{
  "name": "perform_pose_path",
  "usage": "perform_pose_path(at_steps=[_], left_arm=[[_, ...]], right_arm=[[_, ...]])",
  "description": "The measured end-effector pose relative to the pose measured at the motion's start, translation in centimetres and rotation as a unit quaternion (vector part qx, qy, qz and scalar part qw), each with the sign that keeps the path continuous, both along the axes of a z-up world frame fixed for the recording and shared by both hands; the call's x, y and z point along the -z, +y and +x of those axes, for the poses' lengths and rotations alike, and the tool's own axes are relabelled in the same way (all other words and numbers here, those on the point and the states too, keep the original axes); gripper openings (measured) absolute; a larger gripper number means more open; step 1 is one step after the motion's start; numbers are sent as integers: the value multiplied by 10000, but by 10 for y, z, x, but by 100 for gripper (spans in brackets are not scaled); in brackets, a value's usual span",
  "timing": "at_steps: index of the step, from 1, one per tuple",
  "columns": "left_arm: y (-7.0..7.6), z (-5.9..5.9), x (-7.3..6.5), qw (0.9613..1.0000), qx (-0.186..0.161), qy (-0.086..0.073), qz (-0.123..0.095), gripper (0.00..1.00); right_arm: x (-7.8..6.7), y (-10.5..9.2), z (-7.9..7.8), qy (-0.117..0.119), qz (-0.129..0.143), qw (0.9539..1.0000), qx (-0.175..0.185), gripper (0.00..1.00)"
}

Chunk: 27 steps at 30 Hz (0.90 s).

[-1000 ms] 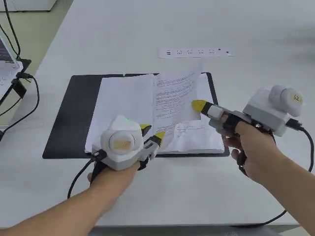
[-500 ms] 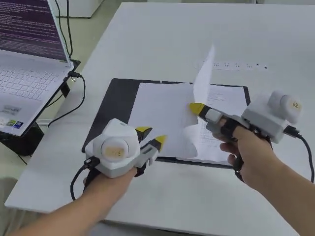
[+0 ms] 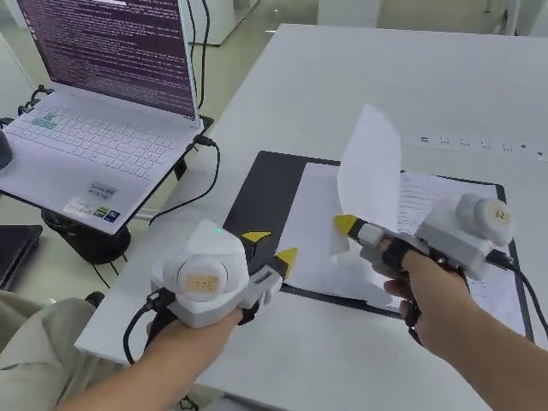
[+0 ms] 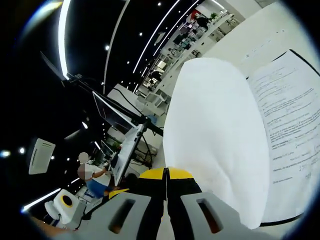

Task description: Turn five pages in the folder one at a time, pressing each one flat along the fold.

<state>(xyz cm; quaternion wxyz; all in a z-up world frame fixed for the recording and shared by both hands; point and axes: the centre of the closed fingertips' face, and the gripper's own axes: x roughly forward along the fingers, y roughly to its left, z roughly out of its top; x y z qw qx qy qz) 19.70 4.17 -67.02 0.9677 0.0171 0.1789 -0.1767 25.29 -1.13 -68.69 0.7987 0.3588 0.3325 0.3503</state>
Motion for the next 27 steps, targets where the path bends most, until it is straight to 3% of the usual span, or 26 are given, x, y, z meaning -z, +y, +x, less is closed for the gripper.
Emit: perform_pose_path(at_steps=[5,11,19,27], left_arm=[[17,-5,6,9999,-120,66,68,22],[21,-8,17,9997,-140,204,78,22],[19,-6,29,9994,-97,313,103,22],[18,-1,43,9988,-51,459,161,22]], right_arm=[[17,23,-3,148,-146,9997,-161,0],[36,44,-5,304,-328,9984,-341,0],[69,49,6,470,-695,9952,-495,0],[92,50,7,635,-885,9924,-580,0]])
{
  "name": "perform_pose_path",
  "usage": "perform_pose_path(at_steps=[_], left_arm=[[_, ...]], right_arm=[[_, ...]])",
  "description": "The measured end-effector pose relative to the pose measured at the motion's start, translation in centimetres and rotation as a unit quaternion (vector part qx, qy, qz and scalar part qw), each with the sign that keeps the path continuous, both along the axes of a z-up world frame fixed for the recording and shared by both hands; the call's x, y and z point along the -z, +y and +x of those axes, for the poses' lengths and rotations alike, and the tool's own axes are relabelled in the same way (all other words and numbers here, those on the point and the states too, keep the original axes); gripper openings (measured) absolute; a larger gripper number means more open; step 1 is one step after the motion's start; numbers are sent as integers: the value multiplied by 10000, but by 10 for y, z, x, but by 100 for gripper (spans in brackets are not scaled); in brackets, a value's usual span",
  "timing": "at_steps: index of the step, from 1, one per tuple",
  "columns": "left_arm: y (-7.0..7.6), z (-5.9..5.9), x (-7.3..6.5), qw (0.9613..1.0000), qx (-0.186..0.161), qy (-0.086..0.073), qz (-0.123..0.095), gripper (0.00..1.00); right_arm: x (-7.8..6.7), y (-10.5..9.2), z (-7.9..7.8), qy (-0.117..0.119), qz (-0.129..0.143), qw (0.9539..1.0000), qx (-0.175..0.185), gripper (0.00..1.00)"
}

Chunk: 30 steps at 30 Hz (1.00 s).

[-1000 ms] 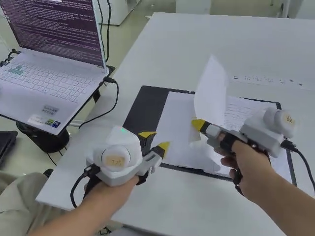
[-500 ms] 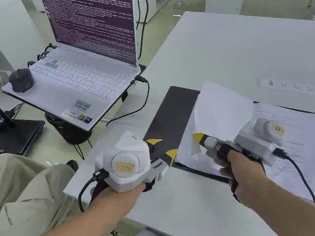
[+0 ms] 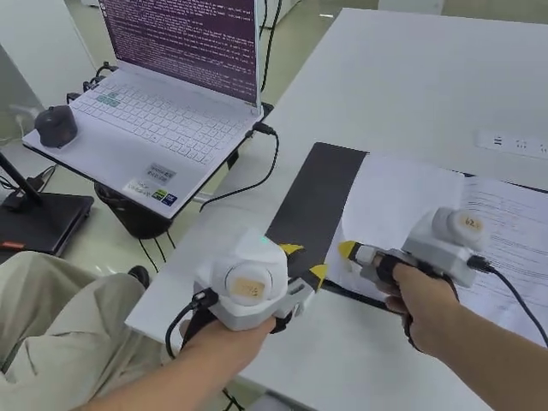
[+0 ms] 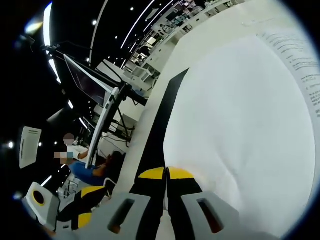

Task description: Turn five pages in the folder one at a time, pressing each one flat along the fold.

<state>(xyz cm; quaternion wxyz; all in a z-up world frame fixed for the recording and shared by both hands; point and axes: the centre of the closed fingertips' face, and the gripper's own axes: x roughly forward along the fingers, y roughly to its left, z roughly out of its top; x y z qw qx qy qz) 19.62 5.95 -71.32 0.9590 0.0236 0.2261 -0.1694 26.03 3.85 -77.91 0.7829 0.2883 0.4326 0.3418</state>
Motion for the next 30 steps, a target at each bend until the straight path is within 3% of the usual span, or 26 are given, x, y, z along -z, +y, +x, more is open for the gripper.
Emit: perform_pose_path(at_steps=[5,6,9,13,16,19,22,26,30], left_arm=[[-2,1,9,9999,69,99,88,22],[-2,2,11,9998,86,117,113,22],[-5,4,15,9997,132,159,131,22],[-15,11,19,9994,261,162,173,22],[-28,18,24,9986,452,138,245,22],[-40,28,36,9978,560,223,277,21],[-48,33,49,9970,621,358,295,21],[-45,32,66,9970,412,614,237,20],[-39,28,76,9965,341,710,293,20]], right_arm=[[7,-1,-1,34,-15,10000,-56,0],[5,-1,-3,31,51,9999,-120,4],[-5,3,-7,82,394,9990,-169,15],[-25,-5,-6,-63,720,9973,-82,14],[-36,-21,-1,-190,798,9966,-42,12],[-44,-45,4,-361,698,9969,-2,7],[-40,-69,13,-328,593,9976,161,5],[-33,-98,29,-221,499,9977,392,0],[-29,-114,43,-94,439,9974,571,0]])
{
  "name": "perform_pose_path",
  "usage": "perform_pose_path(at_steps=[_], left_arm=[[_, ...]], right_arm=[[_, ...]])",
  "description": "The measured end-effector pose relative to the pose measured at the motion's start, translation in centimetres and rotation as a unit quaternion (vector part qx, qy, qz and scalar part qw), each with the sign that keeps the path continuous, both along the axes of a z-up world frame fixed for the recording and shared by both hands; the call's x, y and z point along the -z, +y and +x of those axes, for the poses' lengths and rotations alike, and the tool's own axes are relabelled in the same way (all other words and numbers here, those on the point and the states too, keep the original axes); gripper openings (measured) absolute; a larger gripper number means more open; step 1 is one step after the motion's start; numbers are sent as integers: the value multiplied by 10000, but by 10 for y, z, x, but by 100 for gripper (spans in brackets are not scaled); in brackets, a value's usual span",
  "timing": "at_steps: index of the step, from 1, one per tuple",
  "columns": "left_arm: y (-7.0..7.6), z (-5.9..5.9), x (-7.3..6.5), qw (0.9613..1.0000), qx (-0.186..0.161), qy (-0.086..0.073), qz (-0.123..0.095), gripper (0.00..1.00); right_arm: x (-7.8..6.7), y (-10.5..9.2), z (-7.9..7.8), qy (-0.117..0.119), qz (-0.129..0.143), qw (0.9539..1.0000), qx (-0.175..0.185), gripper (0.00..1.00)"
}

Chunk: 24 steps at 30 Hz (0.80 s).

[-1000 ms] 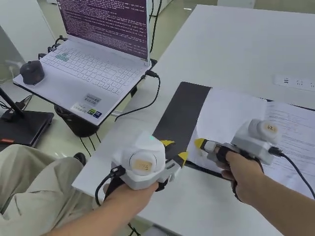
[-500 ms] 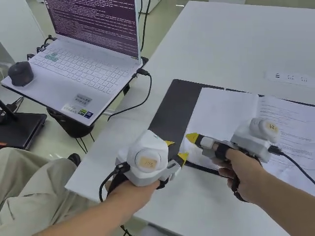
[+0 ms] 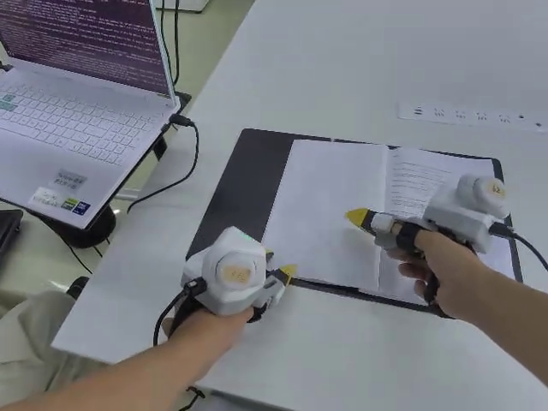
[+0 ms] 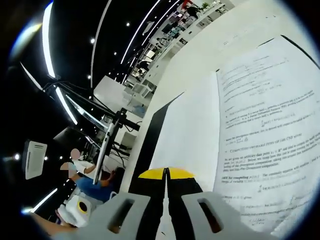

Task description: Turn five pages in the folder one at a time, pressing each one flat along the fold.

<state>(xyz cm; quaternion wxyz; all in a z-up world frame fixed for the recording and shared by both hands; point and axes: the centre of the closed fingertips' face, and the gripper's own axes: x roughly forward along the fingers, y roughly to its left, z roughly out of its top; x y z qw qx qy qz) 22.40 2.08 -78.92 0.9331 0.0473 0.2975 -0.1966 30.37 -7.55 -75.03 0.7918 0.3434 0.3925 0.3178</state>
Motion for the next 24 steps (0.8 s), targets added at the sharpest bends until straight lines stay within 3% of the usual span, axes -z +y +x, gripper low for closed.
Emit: perform_pose_path(at_steps=[2,6,9,13,15,18,24], left_arm=[[1,-2,1,10000,-14,-20,26,20],[0,-1,0,9998,47,-136,121,20],[2,-1,1,9996,39,-206,172,20],[2,-1,0,9996,-6,-223,149,20],[2,-1,0,9996,4,-238,170,20],[3,-1,1,9996,2,-239,176,20],[3,-1,2,9995,-11,-251,182,20]], right_arm=[[0,-4,7,4,27,10000,74,0],[4,-11,23,271,192,9988,370,0],[7,-13,34,766,630,9924,732,0],[13,-17,41,1066,804,9866,939,0],[17,-21,43,1163,809,9845,1033,0],[17,-20,46,1356,1026,9790,1121,0],[15,-22,62,1448,1223,9719,1394,0]])
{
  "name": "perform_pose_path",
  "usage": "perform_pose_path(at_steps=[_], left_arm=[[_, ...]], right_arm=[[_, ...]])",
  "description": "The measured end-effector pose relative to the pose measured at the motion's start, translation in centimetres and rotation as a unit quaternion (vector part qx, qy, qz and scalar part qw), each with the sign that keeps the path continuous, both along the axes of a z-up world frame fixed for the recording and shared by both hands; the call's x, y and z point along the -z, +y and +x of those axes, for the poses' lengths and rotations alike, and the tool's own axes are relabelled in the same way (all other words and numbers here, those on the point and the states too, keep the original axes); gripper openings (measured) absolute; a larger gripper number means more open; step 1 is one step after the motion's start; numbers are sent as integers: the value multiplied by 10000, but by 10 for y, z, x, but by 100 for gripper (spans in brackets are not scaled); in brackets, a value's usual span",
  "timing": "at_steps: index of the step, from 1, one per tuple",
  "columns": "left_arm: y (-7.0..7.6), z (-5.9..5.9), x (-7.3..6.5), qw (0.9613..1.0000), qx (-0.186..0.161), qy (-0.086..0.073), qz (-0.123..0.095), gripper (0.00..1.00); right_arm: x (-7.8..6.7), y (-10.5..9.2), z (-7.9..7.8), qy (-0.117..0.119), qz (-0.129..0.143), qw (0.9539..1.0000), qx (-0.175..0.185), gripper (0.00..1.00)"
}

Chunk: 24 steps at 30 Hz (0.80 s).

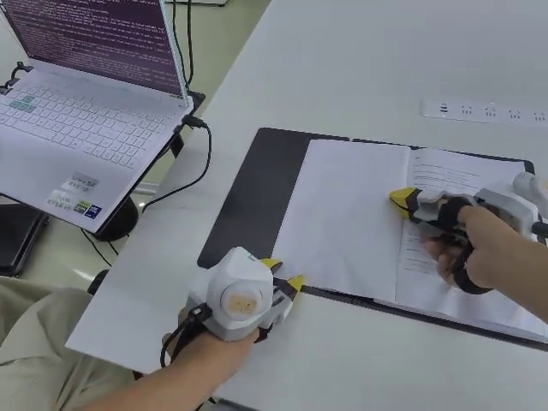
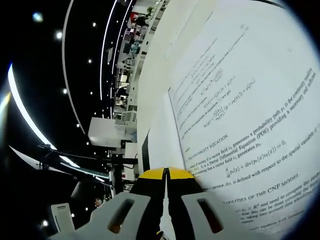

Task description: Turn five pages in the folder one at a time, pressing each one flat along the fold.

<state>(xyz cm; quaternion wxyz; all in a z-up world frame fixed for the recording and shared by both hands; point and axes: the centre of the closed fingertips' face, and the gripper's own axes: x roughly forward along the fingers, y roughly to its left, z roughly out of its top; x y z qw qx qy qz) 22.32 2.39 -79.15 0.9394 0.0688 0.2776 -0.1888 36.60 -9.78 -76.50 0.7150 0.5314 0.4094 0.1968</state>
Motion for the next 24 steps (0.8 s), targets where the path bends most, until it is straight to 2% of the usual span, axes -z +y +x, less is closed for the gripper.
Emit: perform_pose_path(at_steps=[13,17,24], left_arm=[[-1,-1,-1,10000,4,-61,-14,20],[-1,0,-1,10000,-3,-76,-18,20],[-1,0,0,9999,-9,-96,-32,20]], right_arm=[[1,2,38,77,9,9999,152,0],[2,0,53,154,160,9988,432,0],[2,-6,74,132,267,9956,892,0]])
